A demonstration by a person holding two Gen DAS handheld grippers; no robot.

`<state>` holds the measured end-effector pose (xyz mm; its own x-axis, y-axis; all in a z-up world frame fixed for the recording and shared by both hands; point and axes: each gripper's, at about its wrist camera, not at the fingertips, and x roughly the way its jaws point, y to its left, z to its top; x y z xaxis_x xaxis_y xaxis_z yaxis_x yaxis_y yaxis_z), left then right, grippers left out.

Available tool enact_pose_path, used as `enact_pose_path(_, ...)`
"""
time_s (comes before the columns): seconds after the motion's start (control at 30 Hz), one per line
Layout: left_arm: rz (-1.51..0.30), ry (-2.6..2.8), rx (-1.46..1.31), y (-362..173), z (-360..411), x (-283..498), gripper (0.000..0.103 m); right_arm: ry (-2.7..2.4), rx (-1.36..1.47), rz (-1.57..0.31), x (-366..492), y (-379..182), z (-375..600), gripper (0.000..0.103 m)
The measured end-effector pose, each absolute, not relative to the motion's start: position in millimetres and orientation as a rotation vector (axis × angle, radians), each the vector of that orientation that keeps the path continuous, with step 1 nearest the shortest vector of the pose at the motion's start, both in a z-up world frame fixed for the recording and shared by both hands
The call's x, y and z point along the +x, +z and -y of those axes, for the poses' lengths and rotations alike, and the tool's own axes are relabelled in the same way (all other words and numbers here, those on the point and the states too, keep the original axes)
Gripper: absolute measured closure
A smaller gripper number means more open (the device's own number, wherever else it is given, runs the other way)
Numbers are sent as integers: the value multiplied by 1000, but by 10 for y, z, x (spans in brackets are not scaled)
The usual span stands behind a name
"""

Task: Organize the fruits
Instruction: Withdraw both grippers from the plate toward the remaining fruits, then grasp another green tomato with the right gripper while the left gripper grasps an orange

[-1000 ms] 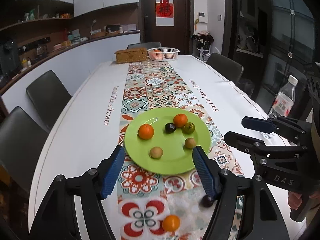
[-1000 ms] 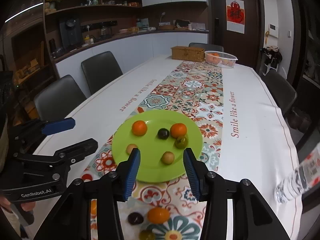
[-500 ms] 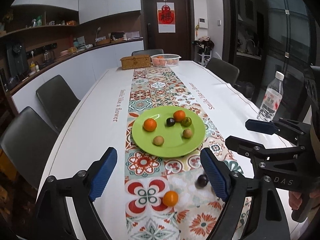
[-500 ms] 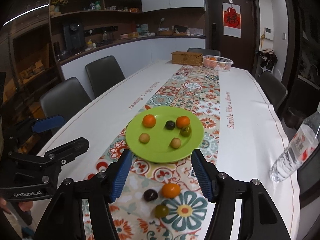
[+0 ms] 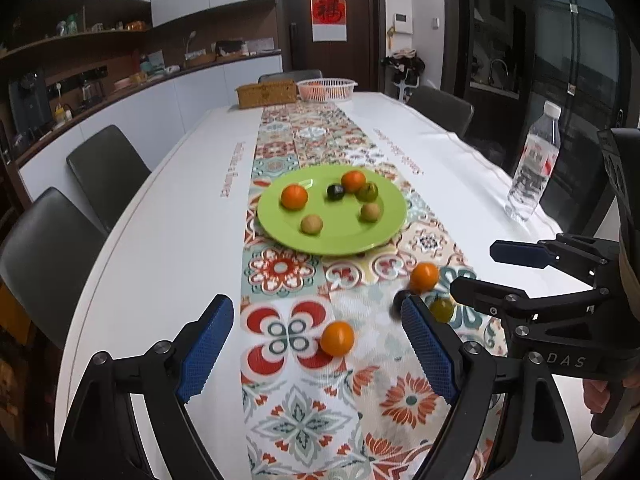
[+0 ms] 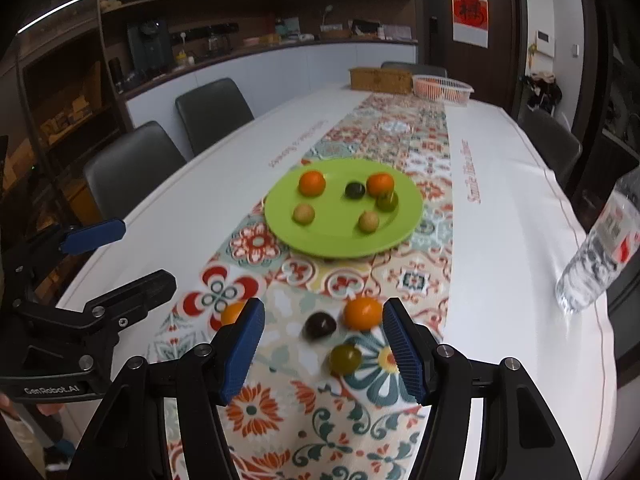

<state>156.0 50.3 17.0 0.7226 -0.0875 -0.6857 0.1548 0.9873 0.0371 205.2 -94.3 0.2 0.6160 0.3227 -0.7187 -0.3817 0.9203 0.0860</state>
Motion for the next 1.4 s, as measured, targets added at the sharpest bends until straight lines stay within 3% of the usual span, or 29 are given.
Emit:
enact_pose_path(0.7,-943,-158,93,-532,-524,1789,17,366,-79,-999,2157,-613,924,41)
enact_pose_path(0.97,-975,-167,83,-671,-513,1943,18,353,-73,-1036,2267,-743,938,49)
enact_pose_path(1.13,-988,-182,62,-719,-503,2028,24,357,-65,-1046,2318,-789,935,56)
enact_pose_path(1.4,-1012,-207,21,-777,-475,2130,51,363,-57,-1045,2375,-803,937,65)
